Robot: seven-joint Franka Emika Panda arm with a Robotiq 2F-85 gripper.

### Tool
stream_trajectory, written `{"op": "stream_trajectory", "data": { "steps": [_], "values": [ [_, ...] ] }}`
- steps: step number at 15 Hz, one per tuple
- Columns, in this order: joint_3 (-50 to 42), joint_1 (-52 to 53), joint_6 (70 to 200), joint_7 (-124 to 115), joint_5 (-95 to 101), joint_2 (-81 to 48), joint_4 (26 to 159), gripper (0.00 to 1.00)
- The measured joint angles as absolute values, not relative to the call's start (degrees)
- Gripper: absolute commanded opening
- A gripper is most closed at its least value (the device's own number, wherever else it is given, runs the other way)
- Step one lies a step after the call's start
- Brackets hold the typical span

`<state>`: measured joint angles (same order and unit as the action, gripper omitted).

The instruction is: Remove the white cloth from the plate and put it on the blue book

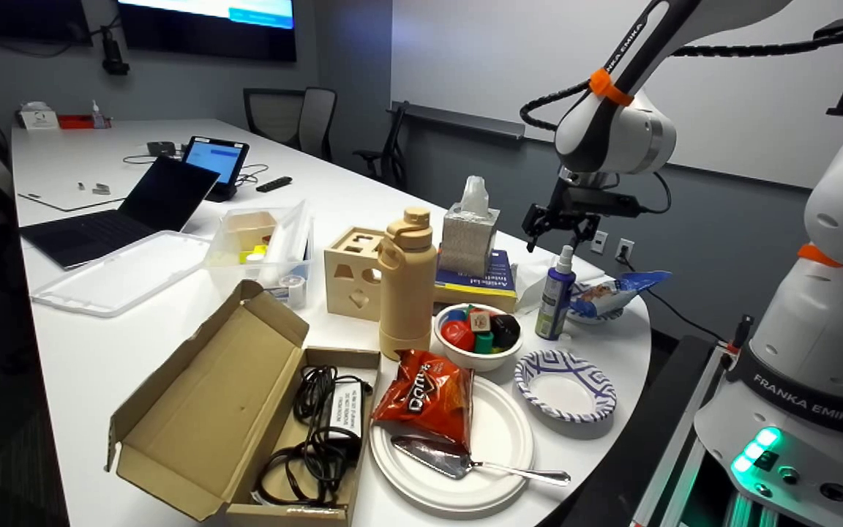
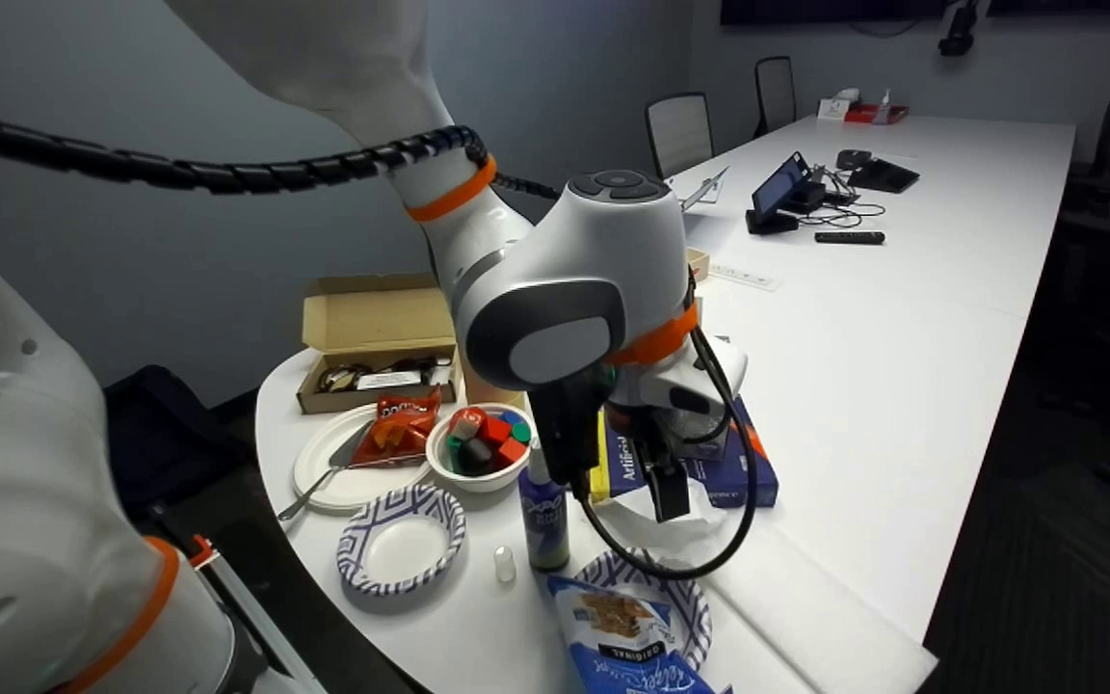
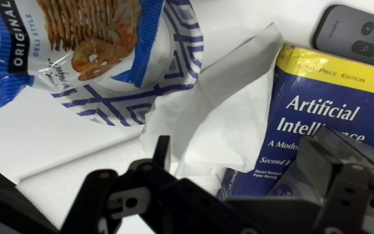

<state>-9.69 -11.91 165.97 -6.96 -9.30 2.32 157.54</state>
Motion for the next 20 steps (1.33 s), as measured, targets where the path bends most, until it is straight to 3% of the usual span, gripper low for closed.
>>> {"op": "stream_trajectory", "data": {
  "steps": [8, 9, 11, 20],
  "values": [
    [-9.7, -11.9, 168.9, -2.0, -16.2, -3.0, 154.7, 0.98],
    [-9.7, -12.0, 169.2, -1.8, -16.6, -3.8, 154.2, 0.73],
    [-9.7, -12.1, 169.6, -1.5, -16.9, -5.2, 153.1, 0.71],
    [-9.5, -13.3, 170.3, -1.1, -17.2, -9.2, 150.5, 0.02]
  ]
}}
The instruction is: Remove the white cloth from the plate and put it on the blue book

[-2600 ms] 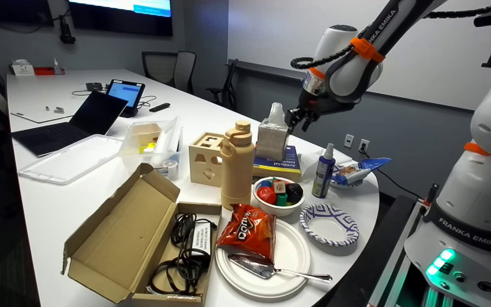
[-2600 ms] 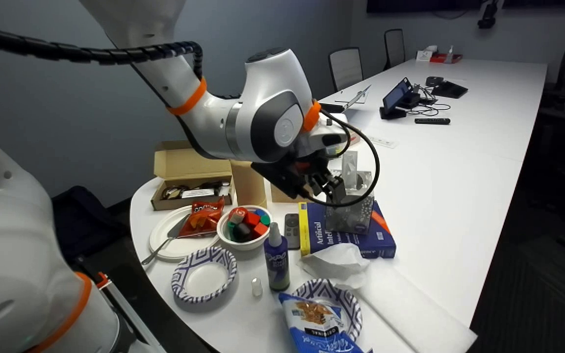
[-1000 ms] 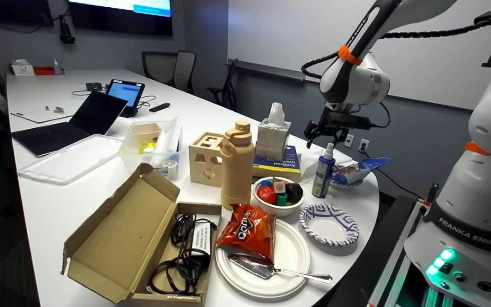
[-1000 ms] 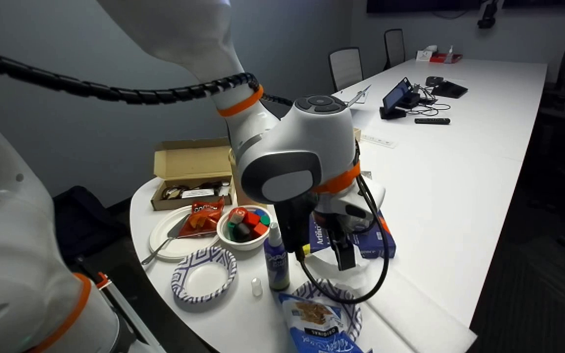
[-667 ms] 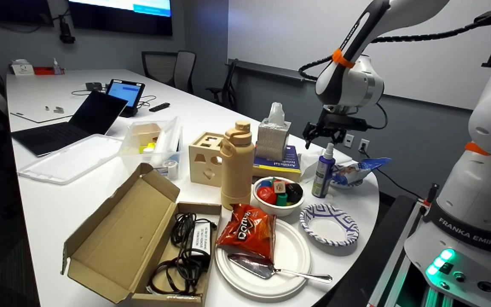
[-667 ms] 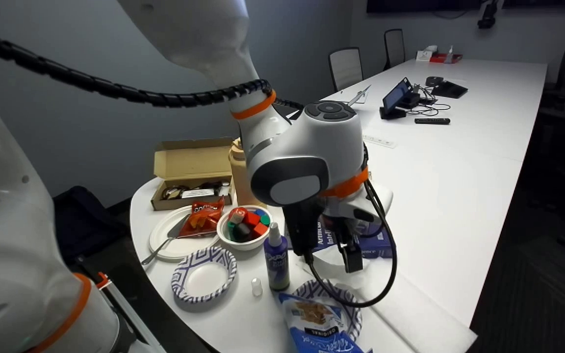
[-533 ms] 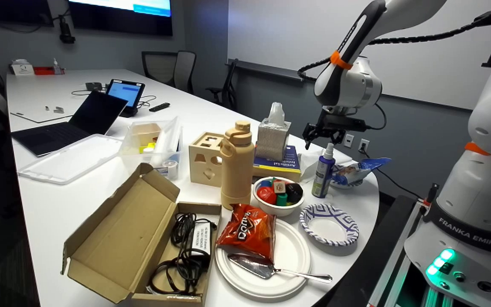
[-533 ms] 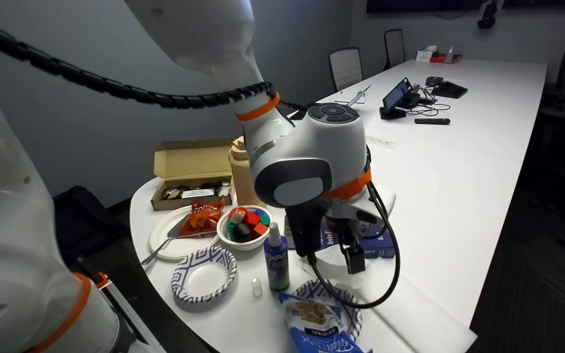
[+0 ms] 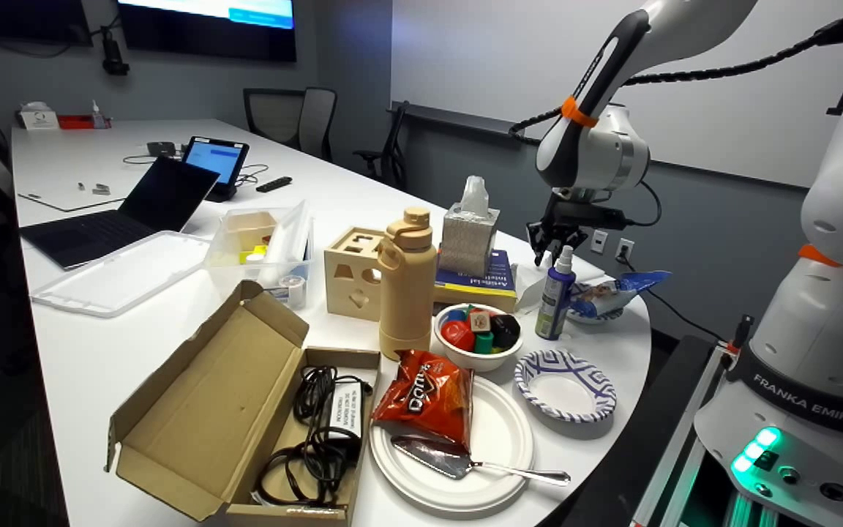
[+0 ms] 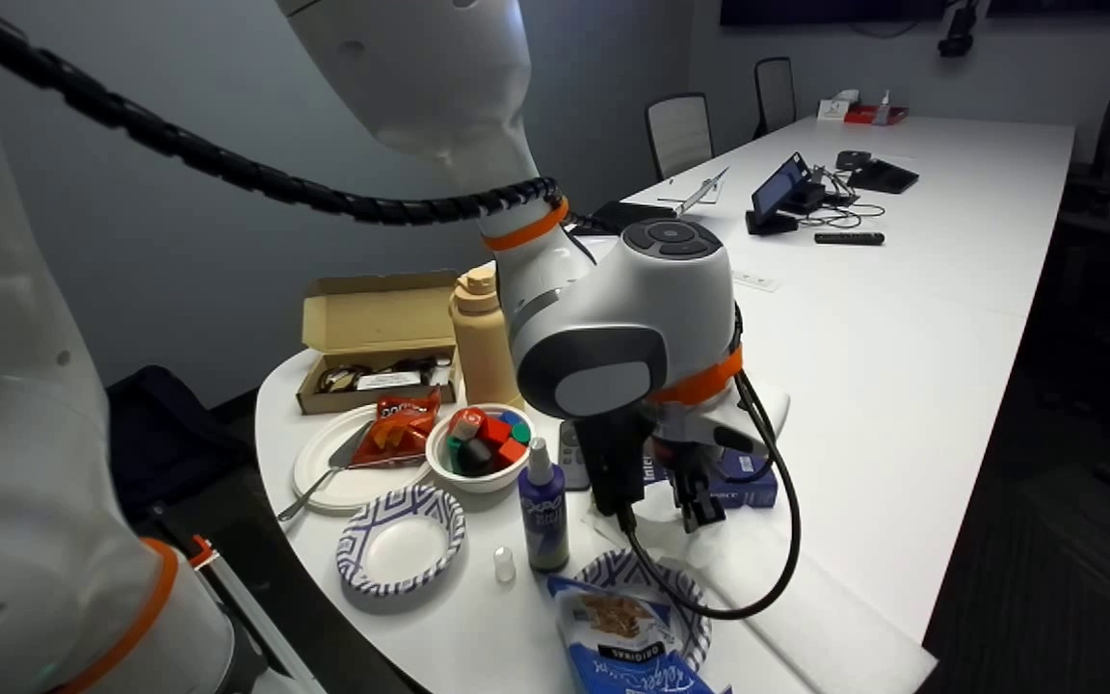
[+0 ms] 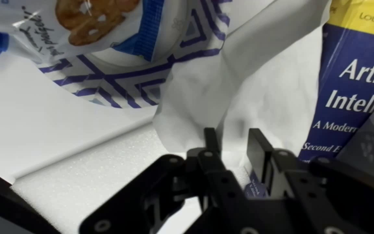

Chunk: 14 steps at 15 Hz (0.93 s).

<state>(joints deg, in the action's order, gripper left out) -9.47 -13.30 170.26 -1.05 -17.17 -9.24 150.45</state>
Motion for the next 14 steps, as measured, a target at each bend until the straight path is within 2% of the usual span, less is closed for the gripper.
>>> {"op": "stream_trajectory", "data": {
  "steps": [1, 14],
  "values": [
    [-9.5, -13.4, 170.6, -1.1, -17.2, -9.4, 150.4, 0.0],
    [-8.7, -9.5, 173.0, -2.6, -11.4, -7.9, 150.7, 0.0]
  ]
}}
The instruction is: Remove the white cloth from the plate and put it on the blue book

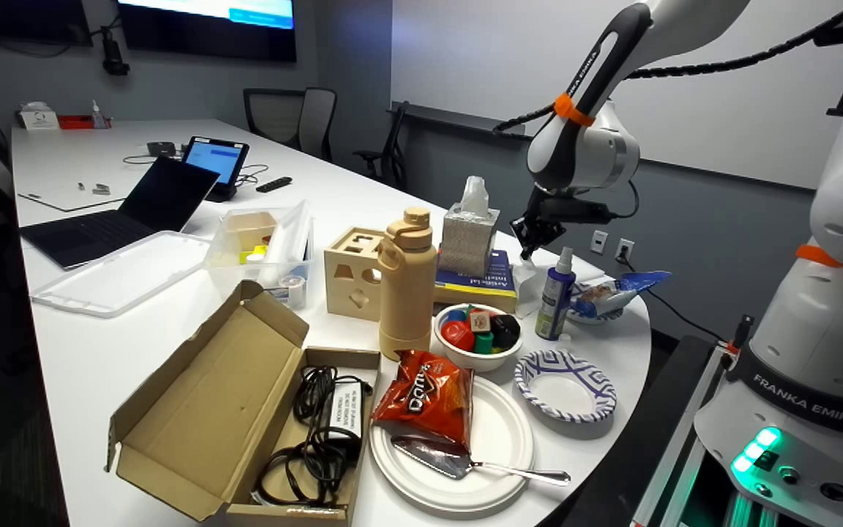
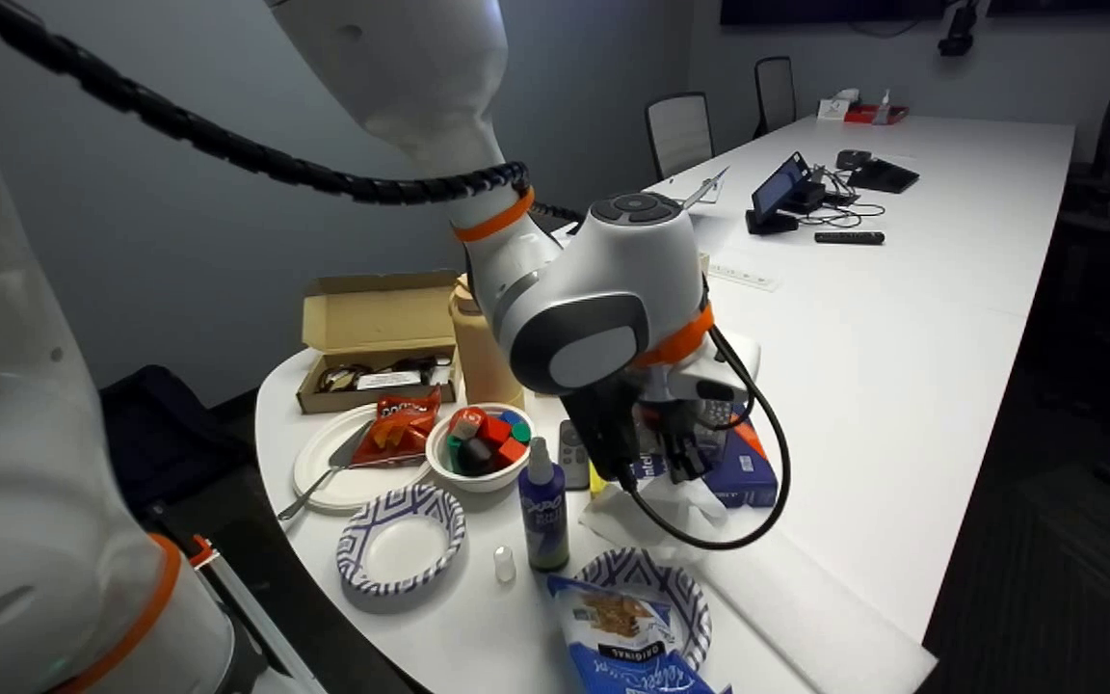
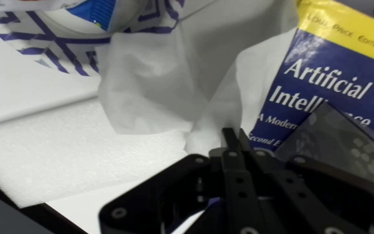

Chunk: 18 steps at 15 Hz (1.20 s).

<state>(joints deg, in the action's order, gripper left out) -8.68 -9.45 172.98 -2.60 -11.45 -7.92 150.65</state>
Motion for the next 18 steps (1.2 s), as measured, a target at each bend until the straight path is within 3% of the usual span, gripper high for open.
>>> {"op": "stream_trajectory", "data": {
  "steps": [13, 14, 15, 18],
  "values": [
    [-7.3, -5.4, 181.7, -7.2, -7.7, -7.8, 150.7, 0.0],
    [-6.6, -5.5, 181.9, -7.6, -8.4, -7.8, 150.7, 0.26],
    [-5.7, -5.5, 181.9, -7.9, -9.1, -7.9, 150.7, 0.28],
    [-3.2, -5.9, 181.9, -8.0, -11.3, -8.2, 150.7, 0.49]
  ]
}}
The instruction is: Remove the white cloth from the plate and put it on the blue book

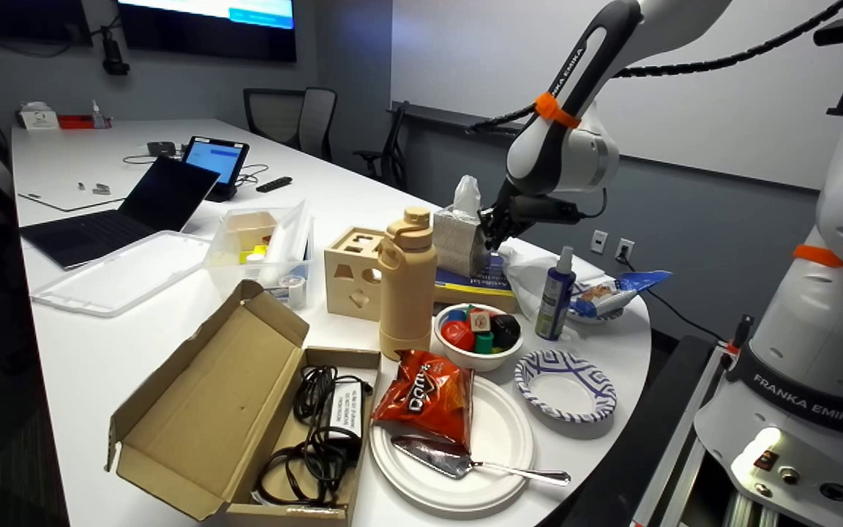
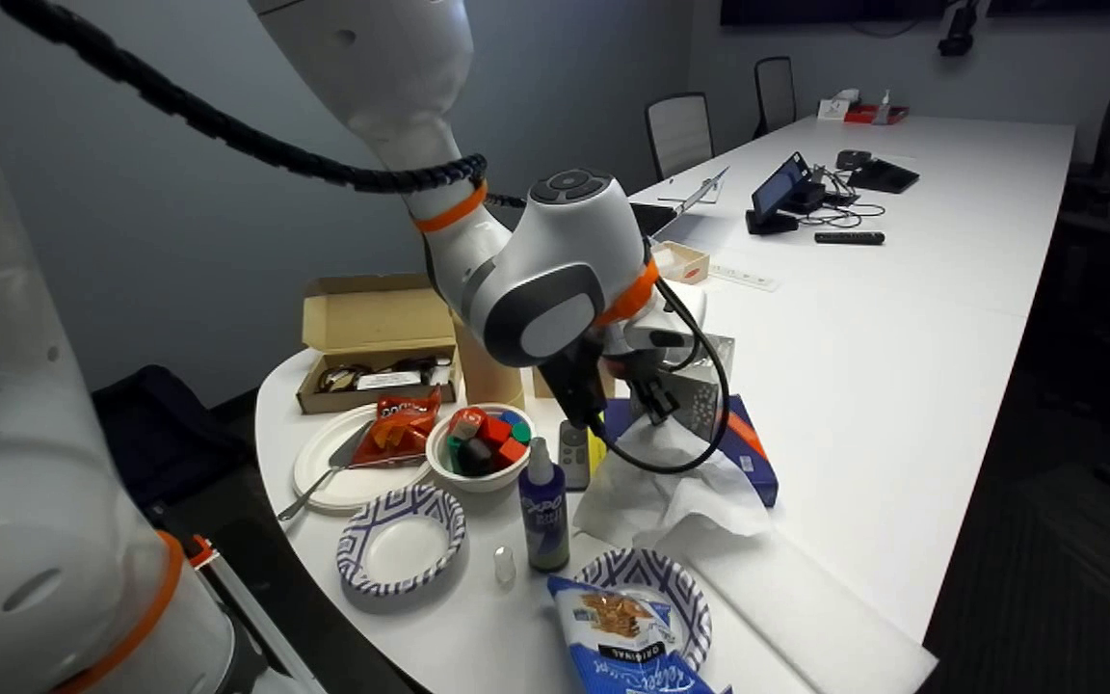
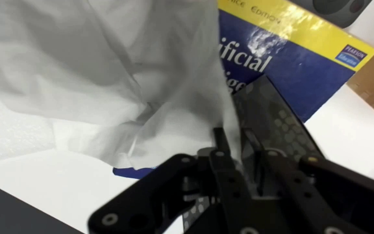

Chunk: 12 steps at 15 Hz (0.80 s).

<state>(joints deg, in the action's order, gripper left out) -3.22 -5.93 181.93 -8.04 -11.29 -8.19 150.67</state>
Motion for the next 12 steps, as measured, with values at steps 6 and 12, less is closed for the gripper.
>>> {"op": "stream_trajectory", "data": {
  "steps": [6, 12],
  "values": [
    [-3.7, -6.1, 183.0, -8.1, -11.9, -8.5, 150.7, 0.96],
    [-10.8, -3.9, 186.2, -7.8, -11.7, -8.5, 151.1, 1.0]
  ]
}}
